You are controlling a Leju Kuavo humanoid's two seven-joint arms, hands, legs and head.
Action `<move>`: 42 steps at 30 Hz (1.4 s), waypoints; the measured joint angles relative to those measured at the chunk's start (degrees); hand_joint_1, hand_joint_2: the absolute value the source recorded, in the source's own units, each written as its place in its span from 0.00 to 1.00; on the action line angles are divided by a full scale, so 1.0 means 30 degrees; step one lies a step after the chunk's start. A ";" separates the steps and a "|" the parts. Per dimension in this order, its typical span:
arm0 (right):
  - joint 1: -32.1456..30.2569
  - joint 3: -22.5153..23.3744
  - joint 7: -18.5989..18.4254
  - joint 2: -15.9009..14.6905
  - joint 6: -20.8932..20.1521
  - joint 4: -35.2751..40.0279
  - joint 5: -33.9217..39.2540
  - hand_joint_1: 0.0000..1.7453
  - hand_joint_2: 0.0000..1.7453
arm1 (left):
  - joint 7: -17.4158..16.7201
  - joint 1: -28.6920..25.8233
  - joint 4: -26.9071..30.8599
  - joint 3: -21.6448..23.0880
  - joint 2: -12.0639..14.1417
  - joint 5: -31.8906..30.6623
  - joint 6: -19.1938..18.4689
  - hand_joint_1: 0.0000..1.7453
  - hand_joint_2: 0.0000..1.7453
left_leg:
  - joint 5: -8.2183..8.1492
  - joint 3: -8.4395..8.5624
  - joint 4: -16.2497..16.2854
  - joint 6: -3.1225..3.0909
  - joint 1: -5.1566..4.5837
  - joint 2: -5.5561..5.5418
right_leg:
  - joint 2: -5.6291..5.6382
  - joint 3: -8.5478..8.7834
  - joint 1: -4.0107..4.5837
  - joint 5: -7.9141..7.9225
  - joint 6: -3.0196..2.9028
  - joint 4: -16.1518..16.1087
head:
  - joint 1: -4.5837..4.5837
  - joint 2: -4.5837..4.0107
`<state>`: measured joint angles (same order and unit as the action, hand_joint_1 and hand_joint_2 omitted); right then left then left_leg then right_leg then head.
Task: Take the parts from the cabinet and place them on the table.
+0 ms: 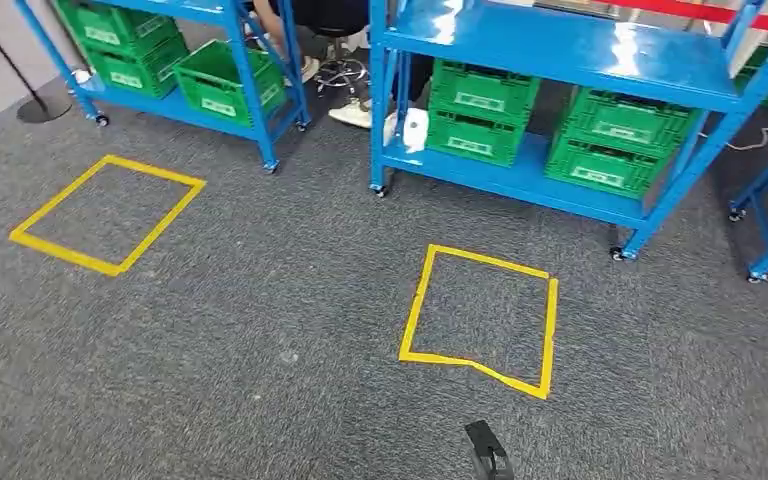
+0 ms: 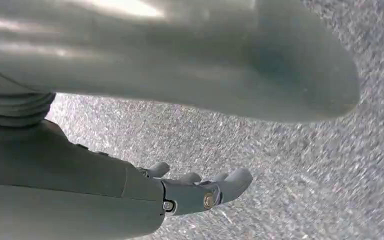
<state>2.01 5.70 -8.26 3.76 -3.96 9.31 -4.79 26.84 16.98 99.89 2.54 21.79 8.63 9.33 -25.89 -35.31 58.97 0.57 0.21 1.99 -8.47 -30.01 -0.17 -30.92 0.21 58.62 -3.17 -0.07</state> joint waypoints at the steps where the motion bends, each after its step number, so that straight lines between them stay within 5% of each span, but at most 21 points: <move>1: 0.0022 0.0000 0.0015 0.0000 0.0000 0.0000 0.0000 0.00 0.00 | 0.0051 0.0048 0.0022 -0.0007 -0.0007 -0.0066 0.0007 1.00 1.00 | 0.0062 0.0035 -0.0079 -0.0119 0.0096 -0.0212 | 0.1106 -0.0130 -0.0123 -0.0271 0.0157 0.0354 | -0.0073 0.0000; 3: -0.0006 0.0000 0.0015 0.0015 0.0000 0.0000 0.0000 0.00 0.00 | 0.0058 0.0232 -0.0007 -0.0007 -0.0117 -0.0116 0.0022 1.00 1.00 | 0.0084 0.0000 -0.0084 -0.0306 0.0110 -0.0616 | 0.2544 -0.1295 -0.0150 -0.1626 0.0175 0.2775 | -0.0160 0.0000; 5: -0.0080 -0.0001 -0.0007 0.0022 0.0000 -0.0007 0.0014 0.00 0.00 | 0.0058 0.0229 -0.0058 0.0000 -0.0262 -0.0138 0.0015 1.00 1.00 | 0.0070 -0.0017 -0.0052 -0.0340 0.0041 -0.1168 | 0.2739 -0.2926 -0.0105 -0.2671 0.0170 0.5847 | -0.0167 0.0000; 6: -0.0115 0.0000 0.0000 0.0022 0.0015 -0.0007 0.0073 0.00 0.00 | 0.0058 0.0249 -0.0102 0.0000 -0.0306 -0.0138 0.0007 1.00 1.00 | 0.0066 -0.0020 -0.0017 -0.0346 0.0032 -0.1449 | 0.2756 -0.3288 -0.0090 -0.2495 0.0138 0.6285 | -0.0168 0.0000; 9: -0.0103 0.0015 0.0029 0.0015 0.0190 -0.0007 0.0379 0.00 0.00 | 0.0065 0.0711 -0.0423 0.0037 -0.0525 -0.0350 -0.0153 1.00 1.00 | 0.0063 -0.0016 0.0084 -0.0317 0.0048 -0.2254 | 0.3028 -0.1883 -0.0113 -0.0004 -0.0046 0.2611 | -0.0168 0.0000; 10: -0.0082 0.0022 0.0022 0.0015 0.0211 -0.0007 0.0401 0.00 0.00 | 0.0109 0.0961 -0.0569 0.0058 -0.0656 -0.0467 -0.0160 1.00 1.00 | 0.0059 -0.0027 0.0123 -0.0251 0.0068 -0.2511 | 0.3713 -0.1100 -0.0167 0.0679 -0.0119 0.0811 | -0.0175 0.0000; 11: -0.0078 0.0022 -0.0007 0.0022 0.0233 -0.0007 0.0387 0.00 0.00 | 0.0160 0.1111 -0.0729 0.0058 -0.0743 -0.0583 -0.0146 1.00 1.00 | 0.0070 -0.0104 0.0169 -0.0096 -0.0034 -0.2722 | 0.4217 -0.0982 -0.0139 0.0378 -0.0055 0.0508 | -0.0138 0.0000; 15: -0.0025 0.0022 -0.0087 0.0036 0.0335 -0.0007 0.0218 0.00 0.00 | 0.0620 0.0948 -0.1035 0.0117 -0.0677 -0.0502 0.0197 1.00 1.00 | 0.0316 -0.0283 -0.0117 0.0486 0.0074 -0.3465 | 0.3399 -0.0813 -0.0131 0.0641 -0.0472 0.0267 | -0.0153 0.0000; 18: -0.0064 0.0029 0.0000 0.0058 0.0335 -0.0007 0.0175 0.00 0.00 | 0.0911 0.0723 -0.1195 0.0044 -0.0430 -0.0182 0.0270 1.00 1.00 | -0.1041 -0.1225 0.2039 0.0628 -0.0010 -0.1296 | 0.2780 -0.0751 -0.0129 0.0769 -0.0782 0.0056 | -0.0014 0.0000; 21: -0.0180 0.0029 0.0219 0.0044 0.0255 -0.0007 0.0102 0.00 0.00 | 0.0983 0.0404 -0.1465 0.0007 -0.0408 0.0103 0.0270 1.00 1.00 | -0.2425 -0.2945 0.5711 0.0774 0.0086 -0.0826 | 0.1994 -0.0758 -0.0037 0.0684 -0.0872 0.0090 | -0.0015 0.0000; 22: -0.0186 0.0029 0.0328 0.0044 0.0211 -0.0007 0.0044 0.00 0.00 | 0.1020 0.0271 -0.1516 -0.0007 -0.0357 0.0168 0.0284 1.00 1.00 | -0.2056 -0.2764 0.5382 0.0775 0.0096 -0.0793 | 0.1746 -0.0749 -0.0029 0.0646 -0.0873 0.0106 | -0.0015 0.0000; 24: -0.0152 0.0029 0.0379 0.0044 0.0138 -0.0007 -0.0007 0.00 0.00 | 0.1108 0.0061 -0.1508 -0.0117 -0.0160 0.0321 0.0343 1.00 1.00 | -0.0591 -0.1196 0.2555 0.0707 0.0092 -0.0507 | 0.1272 -0.0681 -0.0024 0.0528 -0.0827 0.0161 | -0.0014 0.0007; 25: -0.0146 0.0029 0.0379 0.0044 0.0110 -0.0007 -0.0029 0.00 0.00 | 0.1151 -0.0047 -0.1457 -0.0190 -0.0050 0.0387 0.0365 1.00 1.00 | 0.0051 -0.0185 0.0808 0.0640 0.0076 0.0039 | 0.1090 -0.0598 -0.0019 0.0446 -0.0766 0.0190 | -0.0015 0.0000; 26: -0.0142 0.0029 0.0379 0.0000 0.0073 -0.0007 -0.0066 0.00 0.00 | 0.1217 -0.0159 -0.1421 -0.0349 0.0087 0.0496 0.0408 1.00 1.00 | -0.0297 0.0150 0.0107 0.0438 -0.0191 0.0974 | 0.0956 -0.0542 0.0114 0.0357 -0.0642 0.0202 | -0.0007 0.0000; 30: -0.0123 0.0029 0.0336 -0.0036 0.0000 -0.0001 -0.0124 0.00 0.00 | 0.1326 -0.0692 -0.1209 -0.0736 0.0489 0.0729 0.0495 1.00 1.00 | -0.0061 0.0094 -0.0025 0.0071 -0.0217 0.0026 | 0.0146 -0.0343 0.0135 0.0248 -0.0289 0.0107 | -0.0036 0.0000; 31: -0.0082 0.0029 0.0321 -0.0044 0.0007 0.0000 -0.0117 0.00 0.00 | 0.1355 -0.0861 -0.1114 -0.0860 0.0598 0.0846 0.0510 1.00 1.00 | 0.0061 0.0226 -0.0200 -0.0099 -0.0004 -0.0161 | 0.0385 -0.0424 0.0096 0.0074 -0.0098 0.0193 | -0.0051 0.0007; 33: -0.0076 0.0022 0.0320 -0.0087 0.0007 0.0000 -0.0109 0.00 0.00 | 0.1457 -0.0940 -0.0983 -0.1100 0.0670 0.0962 0.0583 1.00 1.00 | 0.0117 0.0215 -0.0255 -0.0274 0.0011 -0.0542 | 0.2287 -0.1131 -0.0001 -0.1029 -0.0033 0.1998 | -0.0093 0.0000; 36: -0.0234 0.0022 0.0321 -0.0109 0.0007 -0.0007 -0.0058 0.00 0.00 | 0.1479 -0.1257 -0.0962 -0.1107 0.0663 0.1013 0.0634 1.00 1.00 | 0.0117 0.0157 -0.0214 -0.0338 -0.0020 -0.1352 | 0.2719 -0.3237 -0.0003 -0.2476 -0.0017 0.6096 | -0.0124 0.0000; 38: -0.0277 0.0022 0.0328 -0.0153 0.0000 -0.0007 -0.0051 0.00 0.00 | 0.1472 -0.1406 -0.0954 -0.1122 0.0663 0.1049 0.0656 1.00 1.00 | 0.0118 0.0155 -0.0144 -0.0330 0.0001 -0.1910 | 0.2770 -0.3068 -0.0037 -0.1519 -0.0058 0.5350 | -0.0124 0.0007; 40: -0.0236 0.0022 0.0335 -0.0182 0.0000 0.0000 -0.0051 0.00 0.00 | 0.1479 -0.1414 -0.0911 -0.1137 0.0670 0.1064 0.0670 1.00 1.00 | 0.0091 0.0155 -0.0006 -0.0229 0.0045 -0.2497 | 0.3154 -0.1452 -0.0128 0.0366 -0.0118 0.1862 | -0.0124 0.0000; 42: -0.0206 0.0022 0.0350 -0.0204 -0.0022 -0.0007 -0.0058 0.00 0.00 | 0.1516 -0.1462 -0.0823 -0.1188 0.0714 0.1079 0.0692 1.00 1.00 | 0.0060 0.0007 0.0127 0.0064 -0.0045 -0.2949 | 0.4165 -0.0799 -0.0145 0.0387 -0.0126 0.0377 | -0.0131 0.0000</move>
<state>1.39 5.77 -7.21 3.15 -4.02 9.29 -4.96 31.39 12.59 97.42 -1.03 23.93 11.87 11.41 -25.71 -35.29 59.35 0.76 0.08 -6.86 4.02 -32.40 -0.61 -29.75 -0.17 59.75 -3.56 -0.07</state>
